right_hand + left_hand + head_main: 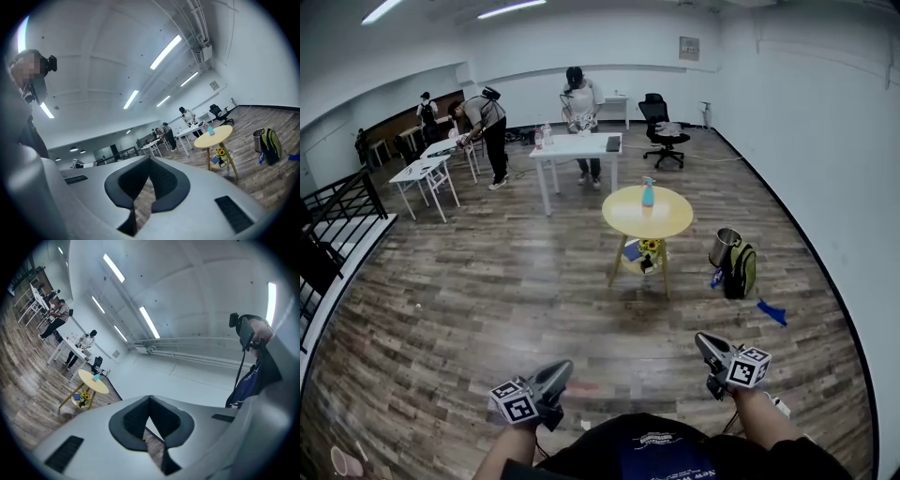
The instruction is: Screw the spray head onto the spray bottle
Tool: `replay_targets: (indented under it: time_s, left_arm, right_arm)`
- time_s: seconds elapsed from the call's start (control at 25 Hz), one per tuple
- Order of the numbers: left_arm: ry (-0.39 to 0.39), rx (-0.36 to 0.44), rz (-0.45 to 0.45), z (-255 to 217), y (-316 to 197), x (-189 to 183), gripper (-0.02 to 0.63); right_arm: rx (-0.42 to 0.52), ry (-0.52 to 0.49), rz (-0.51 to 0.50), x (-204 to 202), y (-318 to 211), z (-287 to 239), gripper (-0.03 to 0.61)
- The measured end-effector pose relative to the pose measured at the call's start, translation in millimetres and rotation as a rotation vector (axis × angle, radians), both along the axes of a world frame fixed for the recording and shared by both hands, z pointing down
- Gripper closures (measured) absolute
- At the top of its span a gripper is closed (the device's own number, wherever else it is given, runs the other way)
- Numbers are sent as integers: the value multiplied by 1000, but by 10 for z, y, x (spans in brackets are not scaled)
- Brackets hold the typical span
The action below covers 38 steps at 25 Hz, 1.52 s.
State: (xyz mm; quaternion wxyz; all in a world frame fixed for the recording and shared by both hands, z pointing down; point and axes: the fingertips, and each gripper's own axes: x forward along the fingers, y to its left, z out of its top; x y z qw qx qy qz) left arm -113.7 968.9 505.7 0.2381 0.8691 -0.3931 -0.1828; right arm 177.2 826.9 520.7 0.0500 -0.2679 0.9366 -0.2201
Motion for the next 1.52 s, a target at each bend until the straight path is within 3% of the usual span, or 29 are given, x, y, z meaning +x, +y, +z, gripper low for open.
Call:
replay_targets:
  time_s: [0.36, 0.56, 0.76, 1.04, 1.32, 1.52]
  left_arm:
    - [-21, 23, 1, -215, -1074, 1334, 606]
    - [-25, 2, 9, -191, -1497, 1679, 606]
    - [-26, -17, 31, -127, -1969, 1728, 606]
    - [-2, -5, 107, -51, -2713, 1243, 606]
    - [-14, 14, 169, -178, -3342, 73, 606]
    - [-22, 13, 198, -54, -3685, -636, 606]
  right_arm:
    - [27, -6, -53, 1084, -1114, -174, 571]
    - [8, -20, -44, 1445, -1522, -85, 571]
    - [-24, -18, -16, 1579, -1911, 63, 568]
    - [-18, 7, 32, 1081, -2497, 91, 563]
    - [16, -7, 100, 12, -2991, -141, 563]
    - [15, -13, 119, -710, -3258, -16, 560]
